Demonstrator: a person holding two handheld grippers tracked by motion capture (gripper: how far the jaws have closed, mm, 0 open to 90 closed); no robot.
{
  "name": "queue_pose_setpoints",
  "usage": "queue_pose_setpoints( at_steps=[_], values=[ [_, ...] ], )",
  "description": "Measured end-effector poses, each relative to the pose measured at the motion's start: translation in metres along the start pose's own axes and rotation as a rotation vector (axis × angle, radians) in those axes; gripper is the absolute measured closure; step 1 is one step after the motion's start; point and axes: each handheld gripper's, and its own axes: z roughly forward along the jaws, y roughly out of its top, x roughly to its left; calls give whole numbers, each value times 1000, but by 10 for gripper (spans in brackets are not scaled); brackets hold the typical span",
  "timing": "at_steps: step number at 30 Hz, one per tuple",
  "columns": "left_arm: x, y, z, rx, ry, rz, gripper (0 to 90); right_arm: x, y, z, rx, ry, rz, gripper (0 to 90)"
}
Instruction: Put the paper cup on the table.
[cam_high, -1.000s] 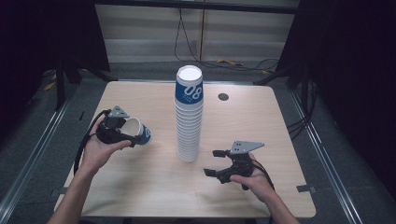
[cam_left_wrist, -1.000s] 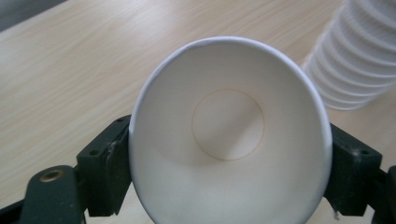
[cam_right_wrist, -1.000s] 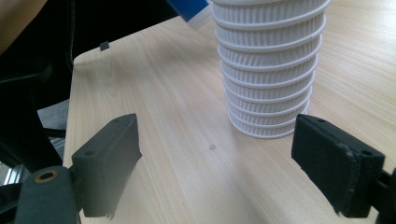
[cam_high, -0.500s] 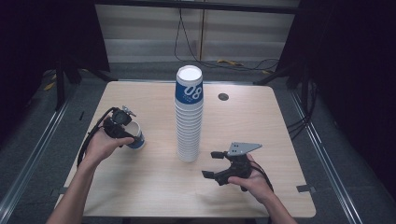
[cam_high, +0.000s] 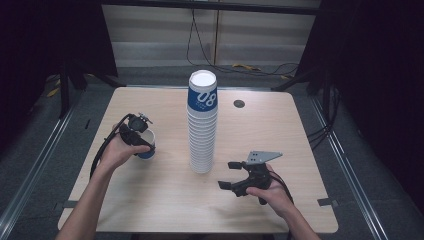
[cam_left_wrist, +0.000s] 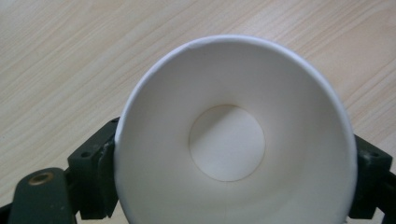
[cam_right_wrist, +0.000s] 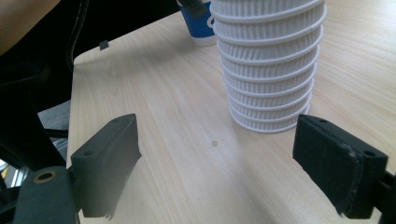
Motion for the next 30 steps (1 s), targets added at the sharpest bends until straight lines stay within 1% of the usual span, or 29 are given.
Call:
queue_pose_setpoints(
  at_steps=[1, 2, 5, 6, 7, 8, 9, 11, 12, 13, 14, 15, 17, 18, 19, 20, 21, 22, 23, 24, 26, 28, 29, 30],
  values=[
    [0, 0, 1, -2, -1, -7, 136, 0, 0, 1, 2, 1, 0, 143],
    [0, -1, 1, -2, 2, 0, 136, 0, 0, 1, 3, 2, -4, 142],
    [0, -4, 4, -3, -5, -2, 136, 1, 0, 2, 3, 3, -6, 143],
    [0, -6, 6, -5, -25, -8, 143, 1, 0, 1, 2, 4, -4, 143],
    [1, -8, 7, -13, -48, -5, 166, 1, 0, 0, 0, 4, -4, 143],
    [1, -11, 9, -18, -68, -9, 166, 1, 0, 0, 0, 4, -4, 143],
    [1, -13, 12, -22, -65, -9, 165, 0, 0, 0, -2, 4, -1, 143],
    [0, -18, 16, -45, -96, -43, 142, 0, 0, 0, -1, 7, 5, 143],
    [1, -19, 16, -51, -99, -23, 140, -1, 0, 1, -3, 11, 7, 143],
    [0, -21, 15, -61, -85, -12, 143, -1, 0, 1, -4, 12, 13, 143],
    [0, -22, 16, -69, -78, -26, 153, -1, 0, 1, -4, 9, 11, 143],
    [0, -23, 16, -67, -77, -22, 161, -1, 0, 1, -3, 11, 9, 143],
    [0, -27, 16, -68, -63, 4, 163, -1, 0, 1, -1, 11, 8, 143],
    [0, -30, 16, -73, -68, -5, 163, 0, 1, 0, -4, 10, 7, 143],
    [1, -32, 15, -90, -59, -8, 163, 0, 1, 0, -4, 10, 7, 143],
    [1, -36, 15, -103, -39, -25, 161, 0, 1, 0, -12, 1, 3, 144],
    [0, -39, 15, -112, -25, -33, 158, 0, 2, -2, -29, -10, 3, 145],
    [0, -41, 15, -124, -30, -38, 158, 0, 2, -2, -29, -10, 3, 145],
    [-1, -44, 15, -139, -37, -54, 163, 0, 2, -3, -31, -15, 6, 146],
    [-1, -47, 15, -151, -31, -66, 165, -1, 2, -3, -36, -20, 6, 146],
    [0, -52, 12, -193, -20, -90, 162, -2, 2, -5, -36, -28, 7, 146],
    [0, -55, 8, -214, -11, -93, 161, -2, 2, -4, -38, -26, 5, 146],
    [0, -56, 7, -215, -15, -81, 155, -2, 2, -5, -39, -27, 5, 146],
    [1, -58, 4, -226, -36, -72, 162, -2, 2, -5, -39, -27, 4, 146]
  ],
)
